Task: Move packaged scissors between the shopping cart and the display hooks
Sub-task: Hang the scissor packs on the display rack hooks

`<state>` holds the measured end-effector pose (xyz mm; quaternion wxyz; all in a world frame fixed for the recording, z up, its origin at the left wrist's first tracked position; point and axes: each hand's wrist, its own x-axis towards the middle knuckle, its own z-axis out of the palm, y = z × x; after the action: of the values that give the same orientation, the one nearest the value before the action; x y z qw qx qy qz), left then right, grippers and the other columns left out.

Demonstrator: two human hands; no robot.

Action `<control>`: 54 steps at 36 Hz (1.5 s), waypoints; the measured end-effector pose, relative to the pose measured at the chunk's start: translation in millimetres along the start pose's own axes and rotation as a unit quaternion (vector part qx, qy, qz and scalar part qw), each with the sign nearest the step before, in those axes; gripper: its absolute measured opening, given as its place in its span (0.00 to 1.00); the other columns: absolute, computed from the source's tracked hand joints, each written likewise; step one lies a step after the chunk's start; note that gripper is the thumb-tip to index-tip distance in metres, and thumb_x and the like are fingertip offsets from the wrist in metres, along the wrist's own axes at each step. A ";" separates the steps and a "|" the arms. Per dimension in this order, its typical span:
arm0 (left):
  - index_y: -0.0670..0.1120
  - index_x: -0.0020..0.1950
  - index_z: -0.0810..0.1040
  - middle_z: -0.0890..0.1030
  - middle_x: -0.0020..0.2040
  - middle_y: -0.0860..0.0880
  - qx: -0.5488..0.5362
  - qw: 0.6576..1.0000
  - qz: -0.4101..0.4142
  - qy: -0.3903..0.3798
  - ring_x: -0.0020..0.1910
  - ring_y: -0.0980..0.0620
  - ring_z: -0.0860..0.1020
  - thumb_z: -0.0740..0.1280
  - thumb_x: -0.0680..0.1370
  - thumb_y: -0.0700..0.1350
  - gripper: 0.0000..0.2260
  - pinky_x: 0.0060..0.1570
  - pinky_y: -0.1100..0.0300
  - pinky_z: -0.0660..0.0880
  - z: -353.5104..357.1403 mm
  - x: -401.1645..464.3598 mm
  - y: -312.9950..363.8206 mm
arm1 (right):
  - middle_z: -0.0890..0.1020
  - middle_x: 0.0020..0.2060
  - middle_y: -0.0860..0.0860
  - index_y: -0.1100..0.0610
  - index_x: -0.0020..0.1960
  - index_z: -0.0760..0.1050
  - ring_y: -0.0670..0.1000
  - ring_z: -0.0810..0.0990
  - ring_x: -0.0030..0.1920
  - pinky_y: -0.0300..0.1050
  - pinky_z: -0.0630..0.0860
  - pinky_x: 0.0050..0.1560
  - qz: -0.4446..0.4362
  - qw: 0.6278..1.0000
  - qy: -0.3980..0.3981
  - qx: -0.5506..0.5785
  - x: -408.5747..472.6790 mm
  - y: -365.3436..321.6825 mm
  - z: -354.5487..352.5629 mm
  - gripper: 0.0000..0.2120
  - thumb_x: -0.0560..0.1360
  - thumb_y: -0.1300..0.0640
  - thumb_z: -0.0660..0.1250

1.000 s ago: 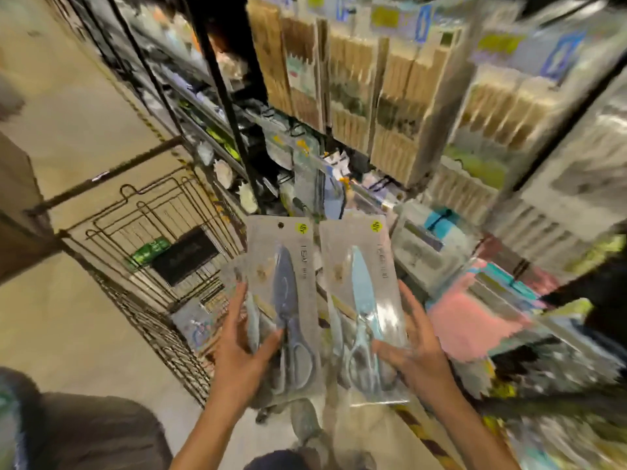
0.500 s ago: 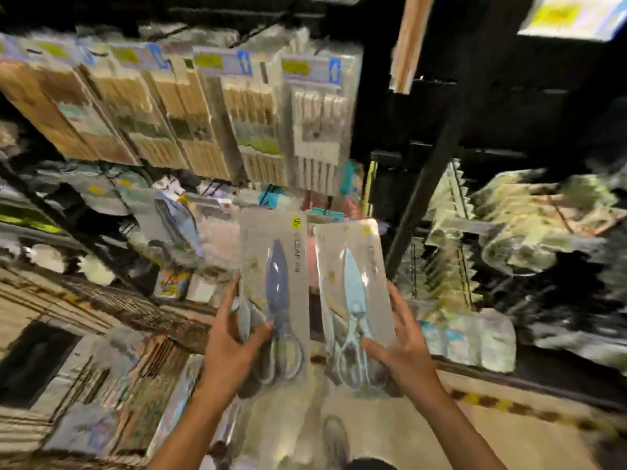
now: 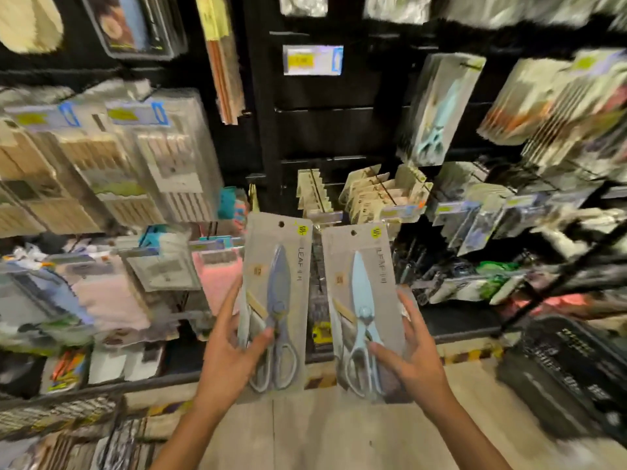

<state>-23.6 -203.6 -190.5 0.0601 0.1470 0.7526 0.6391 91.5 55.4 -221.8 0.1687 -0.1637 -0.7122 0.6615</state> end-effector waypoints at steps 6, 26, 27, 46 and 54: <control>0.71 0.77 0.60 0.69 0.77 0.57 0.012 0.999 0.038 0.020 0.76 0.51 0.69 0.78 0.72 0.58 0.39 0.73 0.40 0.68 57.8 30.3 48.1 | 0.74 0.68 0.35 0.36 0.76 0.61 0.40 0.76 0.66 0.37 0.79 0.57 -0.068 0.998 -0.005 -0.007 34.9 -31.9 -66.6 0.43 0.72 0.64 0.77; 0.72 0.75 0.61 0.70 0.70 0.73 -0.007 0.982 0.182 0.043 0.67 0.66 0.75 0.74 0.74 0.42 0.39 0.63 0.66 0.76 193.8 128.9 168.8 | 0.76 0.64 0.31 0.36 0.75 0.61 0.39 0.79 0.61 0.35 0.80 0.52 -0.164 0.985 0.040 0.039 152.5 -106.7 -190.5 0.42 0.70 0.60 0.77; 0.70 0.76 0.61 0.72 0.70 0.71 -0.009 0.982 0.185 0.039 0.66 0.65 0.76 0.74 0.74 0.41 0.39 0.61 0.69 0.76 197.0 135.8 169.6 | 0.76 0.64 0.31 0.36 0.75 0.61 0.38 0.79 0.61 0.35 0.80 0.52 -0.167 0.984 0.047 0.037 157.8 -107.6 -192.2 0.42 0.71 0.60 0.77; 0.76 0.74 0.58 0.74 0.73 0.59 -0.024 0.980 0.196 -0.020 0.70 0.56 0.75 0.75 0.75 0.45 0.40 0.64 0.56 0.78 252.9 240.4 174.3 | 0.74 0.65 0.28 0.33 0.73 0.64 0.37 0.78 0.62 0.33 0.79 0.51 -0.151 0.980 0.129 0.013 250.6 -101.9 -233.6 0.40 0.69 0.56 0.79; 0.79 0.73 0.57 0.74 0.73 0.56 -0.010 0.982 0.188 0.012 0.71 0.53 0.74 0.75 0.75 0.47 0.40 0.68 0.50 0.75 281.4 261.2 182.4 | 0.73 0.67 0.33 0.40 0.75 0.64 0.36 0.79 0.60 0.31 0.78 0.50 -0.150 0.984 0.091 0.033 298.2 -95.9 -258.7 0.42 0.69 0.61 0.78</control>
<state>-166.9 165.5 -35.8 -0.0681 0.2776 0.7060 0.6480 -56.6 414.1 -101.5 0.3353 -0.1092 -0.6880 0.6343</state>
